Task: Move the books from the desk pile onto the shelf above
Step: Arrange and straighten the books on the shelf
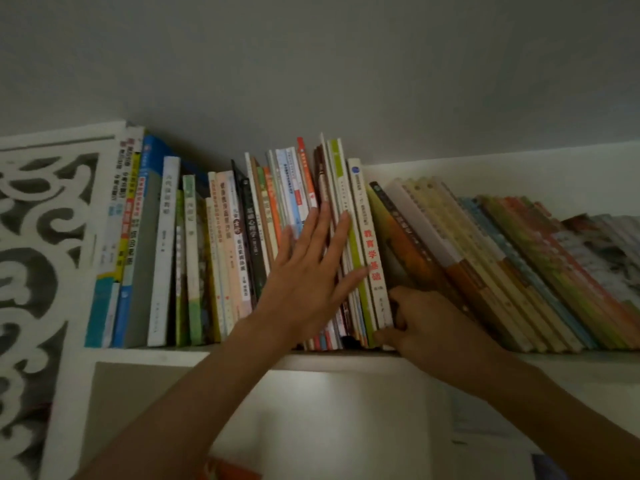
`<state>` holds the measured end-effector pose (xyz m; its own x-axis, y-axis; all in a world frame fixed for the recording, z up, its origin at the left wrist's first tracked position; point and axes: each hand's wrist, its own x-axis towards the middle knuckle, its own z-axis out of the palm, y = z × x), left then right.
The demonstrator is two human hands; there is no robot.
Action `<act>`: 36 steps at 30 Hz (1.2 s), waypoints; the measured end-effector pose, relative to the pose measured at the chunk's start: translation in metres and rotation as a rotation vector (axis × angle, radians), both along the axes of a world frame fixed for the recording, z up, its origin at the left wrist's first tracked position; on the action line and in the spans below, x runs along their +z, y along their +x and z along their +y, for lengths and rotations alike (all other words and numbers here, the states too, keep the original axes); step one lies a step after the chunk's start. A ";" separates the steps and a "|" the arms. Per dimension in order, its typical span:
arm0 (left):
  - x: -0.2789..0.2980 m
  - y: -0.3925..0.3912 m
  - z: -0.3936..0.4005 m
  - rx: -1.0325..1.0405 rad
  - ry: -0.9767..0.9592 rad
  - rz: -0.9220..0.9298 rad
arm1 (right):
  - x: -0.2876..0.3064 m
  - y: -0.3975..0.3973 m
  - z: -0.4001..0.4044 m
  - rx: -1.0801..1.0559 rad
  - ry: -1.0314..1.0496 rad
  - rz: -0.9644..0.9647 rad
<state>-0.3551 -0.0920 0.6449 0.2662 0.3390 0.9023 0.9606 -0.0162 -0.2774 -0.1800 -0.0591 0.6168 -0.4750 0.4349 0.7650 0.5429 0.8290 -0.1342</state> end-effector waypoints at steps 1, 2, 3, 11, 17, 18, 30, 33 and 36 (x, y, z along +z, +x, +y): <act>0.004 -0.005 -0.004 -0.003 -0.021 0.011 | 0.001 -0.007 -0.001 0.026 -0.031 0.014; 0.005 -0.007 -0.006 -0.012 -0.040 0.012 | 0.001 -0.010 0.000 0.054 -0.074 0.028; 0.004 -0.006 -0.006 -0.024 -0.052 0.001 | 0.001 -0.011 -0.001 0.081 -0.123 0.042; -0.021 -0.002 -0.009 -0.096 -0.085 -0.076 | 0.001 0.002 -0.016 -0.049 -0.016 0.039; -0.037 -0.011 0.001 0.046 -0.040 -0.021 | 0.001 -0.003 -0.020 -0.145 0.083 0.019; -0.036 -0.011 0.003 0.041 -0.048 -0.021 | 0.002 -0.005 -0.019 -0.145 0.084 0.015; -0.038 0.054 -0.026 -0.494 0.159 -0.185 | 0.008 0.106 0.008 -0.660 0.156 0.497; -0.035 0.100 -0.022 -0.852 -0.174 -0.519 | 0.005 0.160 0.015 -0.710 0.078 0.581; -0.033 0.125 0.009 -0.894 -0.352 -0.725 | 0.006 0.197 0.028 -0.672 -0.137 0.469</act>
